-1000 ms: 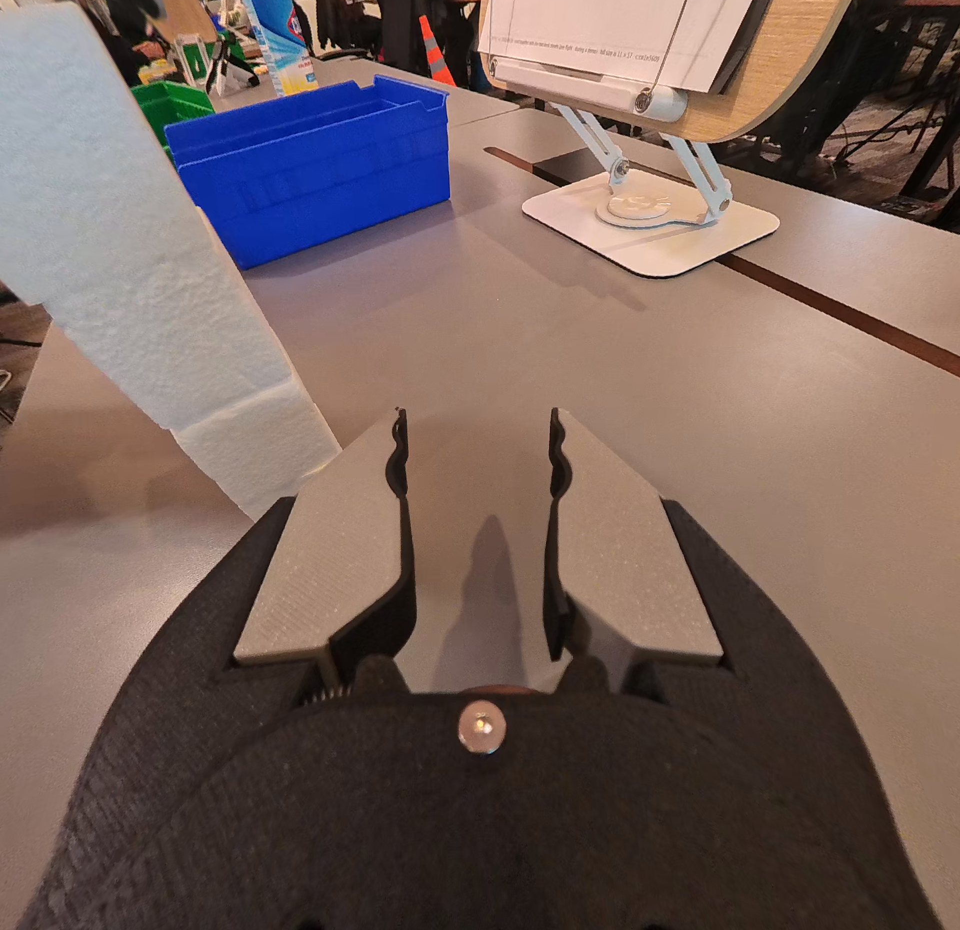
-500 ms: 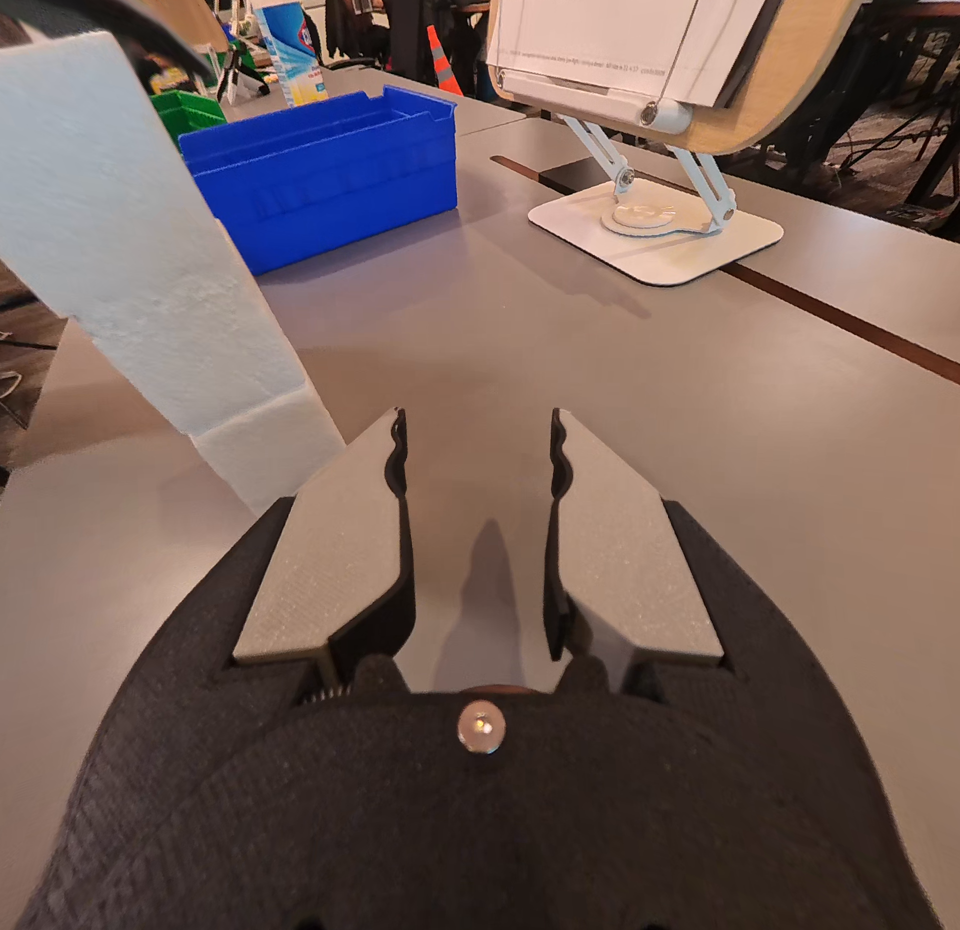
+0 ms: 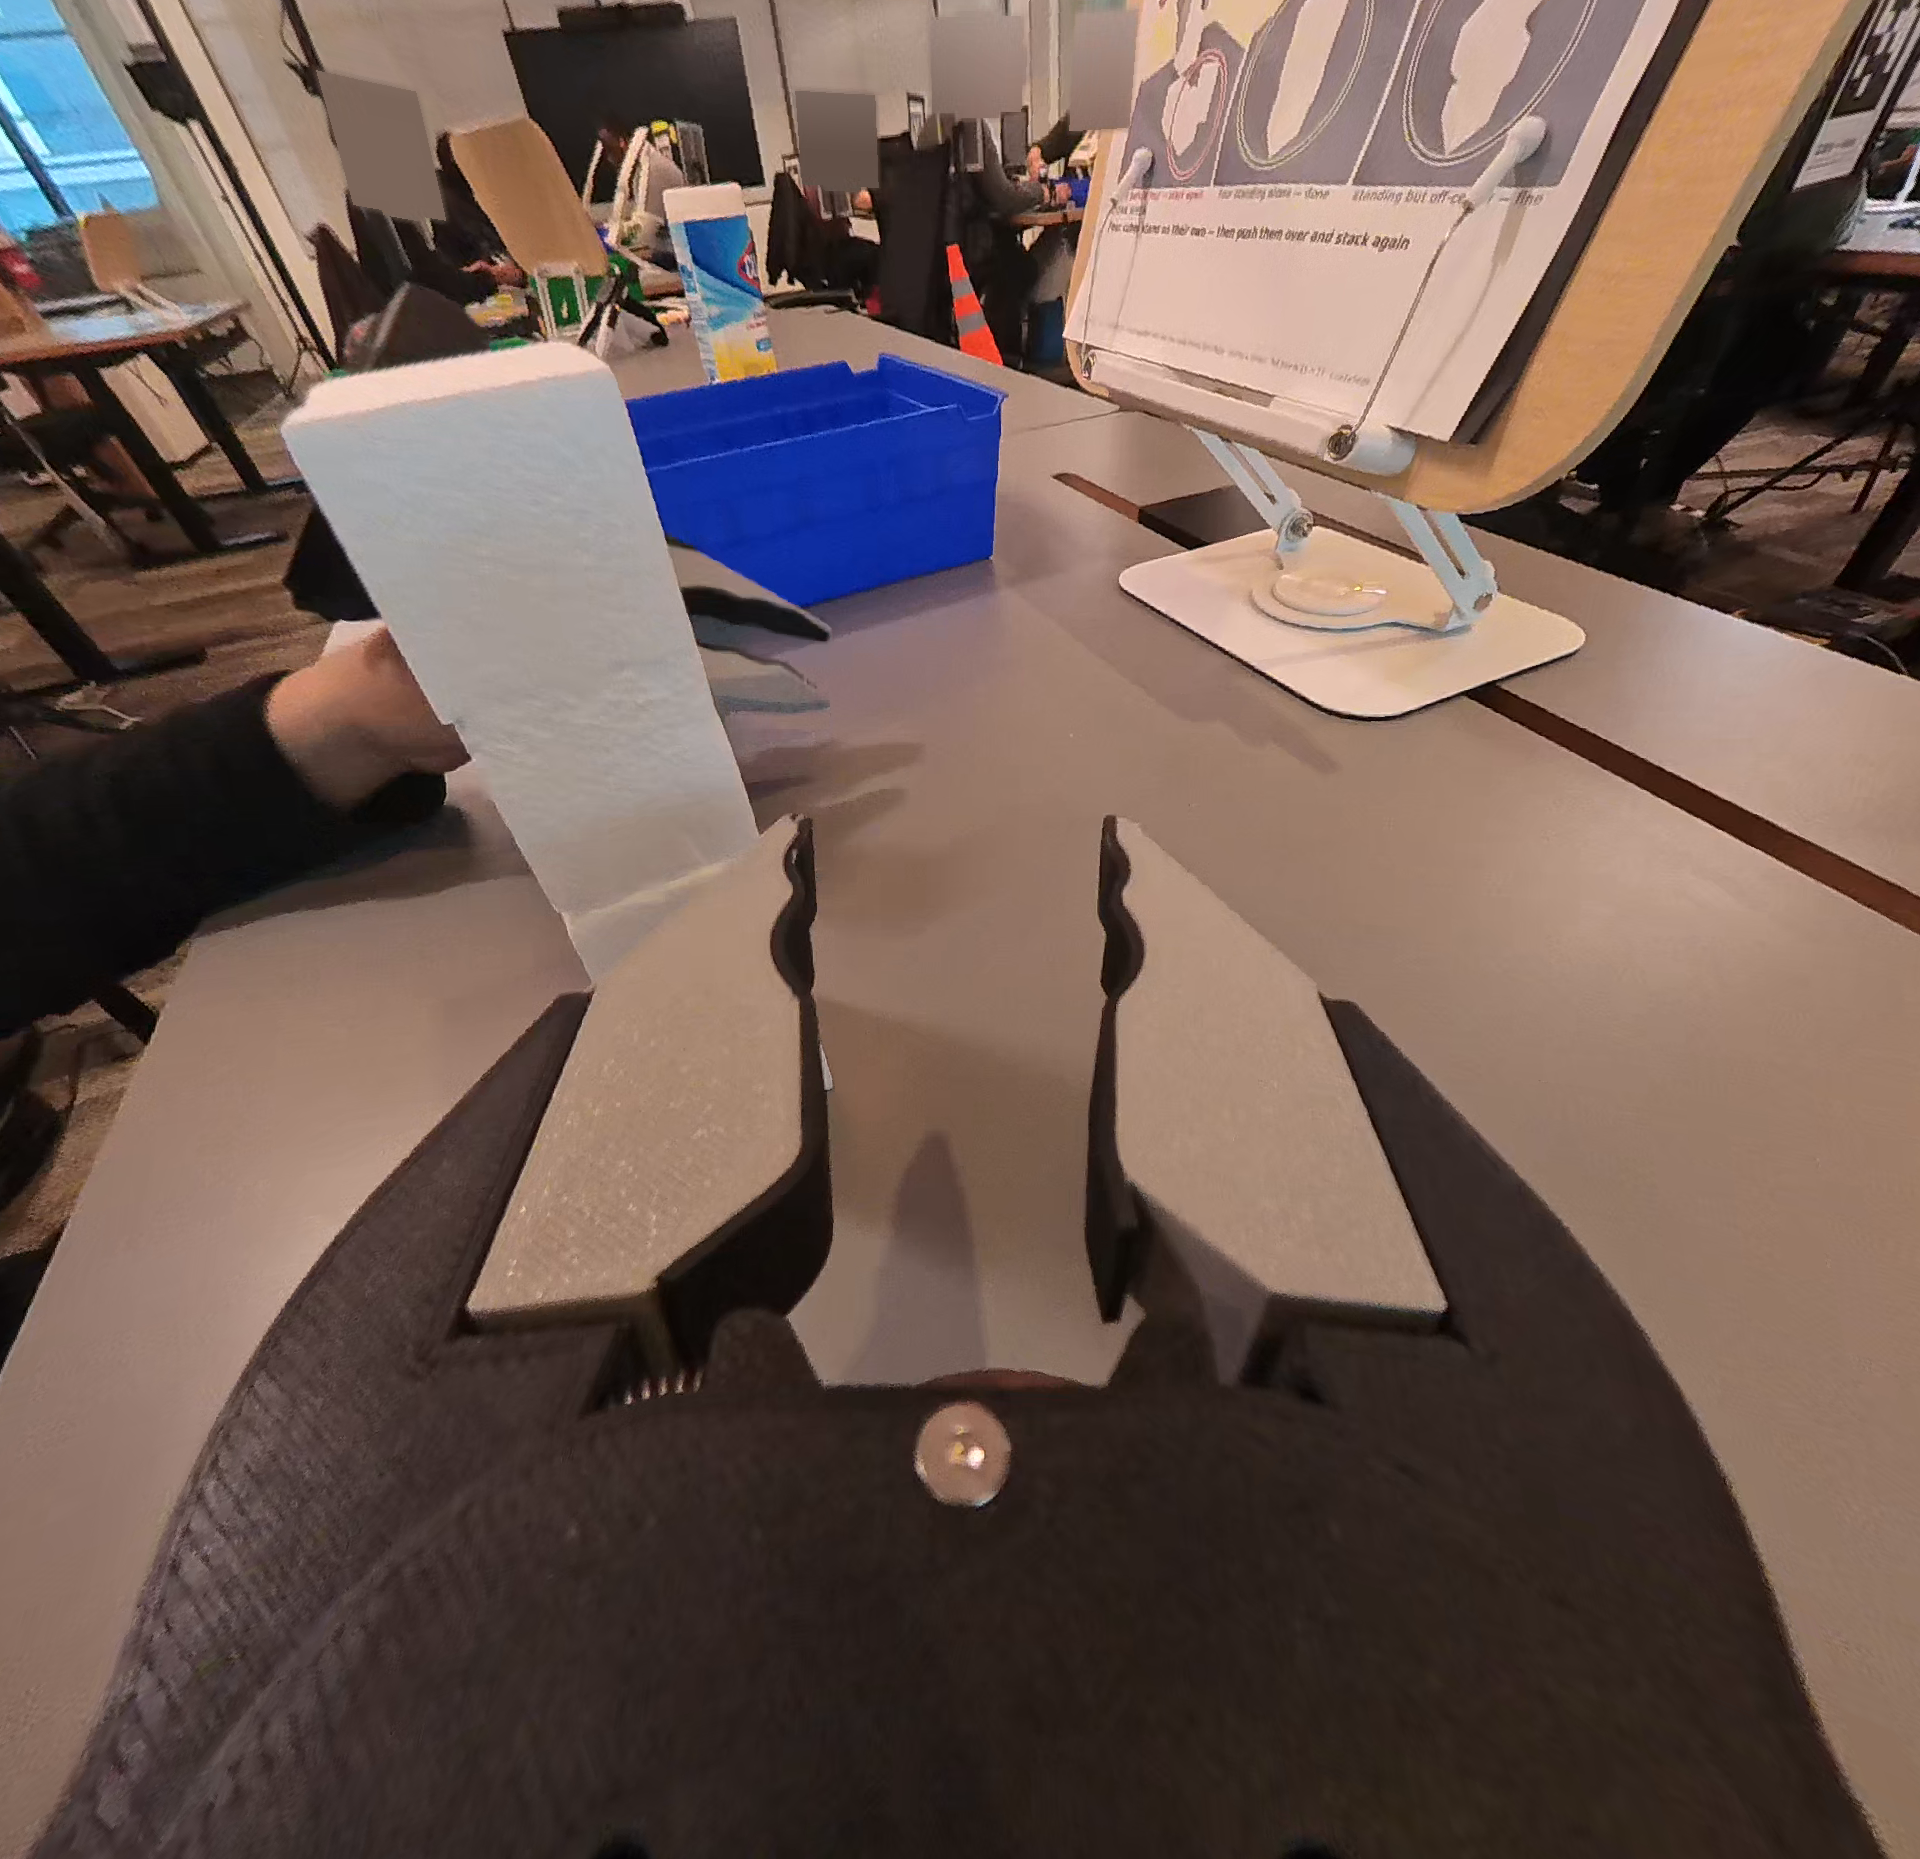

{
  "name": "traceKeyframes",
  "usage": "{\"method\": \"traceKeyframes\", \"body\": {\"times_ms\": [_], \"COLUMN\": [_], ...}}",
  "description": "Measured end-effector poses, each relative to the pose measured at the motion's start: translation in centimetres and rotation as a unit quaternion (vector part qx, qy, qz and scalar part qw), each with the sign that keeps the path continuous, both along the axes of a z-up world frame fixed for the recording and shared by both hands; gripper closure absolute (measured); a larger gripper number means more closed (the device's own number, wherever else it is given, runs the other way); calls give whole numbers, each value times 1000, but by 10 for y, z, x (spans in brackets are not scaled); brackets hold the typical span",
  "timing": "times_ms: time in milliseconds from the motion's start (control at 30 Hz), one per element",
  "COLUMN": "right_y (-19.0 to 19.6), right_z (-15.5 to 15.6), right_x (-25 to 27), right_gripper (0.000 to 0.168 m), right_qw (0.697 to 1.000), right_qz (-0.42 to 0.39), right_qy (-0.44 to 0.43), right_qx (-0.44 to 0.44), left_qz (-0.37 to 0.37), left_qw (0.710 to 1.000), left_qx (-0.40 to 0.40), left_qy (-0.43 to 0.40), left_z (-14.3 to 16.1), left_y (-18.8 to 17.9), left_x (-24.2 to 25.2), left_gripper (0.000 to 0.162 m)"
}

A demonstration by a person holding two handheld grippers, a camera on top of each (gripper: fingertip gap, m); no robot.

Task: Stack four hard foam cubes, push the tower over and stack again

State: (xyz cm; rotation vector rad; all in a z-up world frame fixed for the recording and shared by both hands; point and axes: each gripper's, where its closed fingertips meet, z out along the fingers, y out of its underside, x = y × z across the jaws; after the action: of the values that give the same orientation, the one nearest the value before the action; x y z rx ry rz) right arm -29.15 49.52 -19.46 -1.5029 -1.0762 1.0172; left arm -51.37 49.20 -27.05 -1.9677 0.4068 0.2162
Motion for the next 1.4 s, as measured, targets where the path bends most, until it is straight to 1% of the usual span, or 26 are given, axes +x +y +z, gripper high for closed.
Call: {"method": "traceKeyframes", "body": {"times_ms": [67,100,267,367,500,733,1067,1200,1233,1267,1367,1400], "right_y": [-4,-8,-26,-40,-57,-64,-65,-69,-71,-75,-82,-82], "right_z": [2,5,7,4,-9,-21,-17,-16,-15,-13,-9,-9], "right_x": [-2,-4,-13,-14,-11,-5,-9,-15,-19,-23,-36,-41], "right_gripper": [117,117,119,120,120,120,120,120,122,129,158,159], "right_qw": [1000,1000,998,997,996,998,998,998,998,998,996,996], "right_qz": [6,14,34,52,57,36,16,11,14,20,28,23], "right_qy": [1,3,-3,12,-3,-11,-1,4,7,12,22,19], "right_qx": [9,20,61,56,63,49,56,60,60,62,77,82], "left_qz": [0,0,43,44,36,38,69,83,84,85,89,91], "left_qw": [999,998,995,995,995,995,992,991,991,991,990,990], "left_qx": [45,57,88,89,93,96,107,106,104,101,102,100], "left_qy": [-25,-30,25,15,14,5,-1,-20,-28,-35,-47,-50], "left_z": [15,18,21,22,23,24,32,34,34,34,36,36], "left_y": [1,1,4,3,1,0,-2,-3,-4,-4,-5,-5], "left_x": [3,4,-10,-11,-11,-13,-34,-45,-47,-48,-53,-55], "left_gripper": [151,162,162,162,161,160,160,159,159,158,157,156]}}
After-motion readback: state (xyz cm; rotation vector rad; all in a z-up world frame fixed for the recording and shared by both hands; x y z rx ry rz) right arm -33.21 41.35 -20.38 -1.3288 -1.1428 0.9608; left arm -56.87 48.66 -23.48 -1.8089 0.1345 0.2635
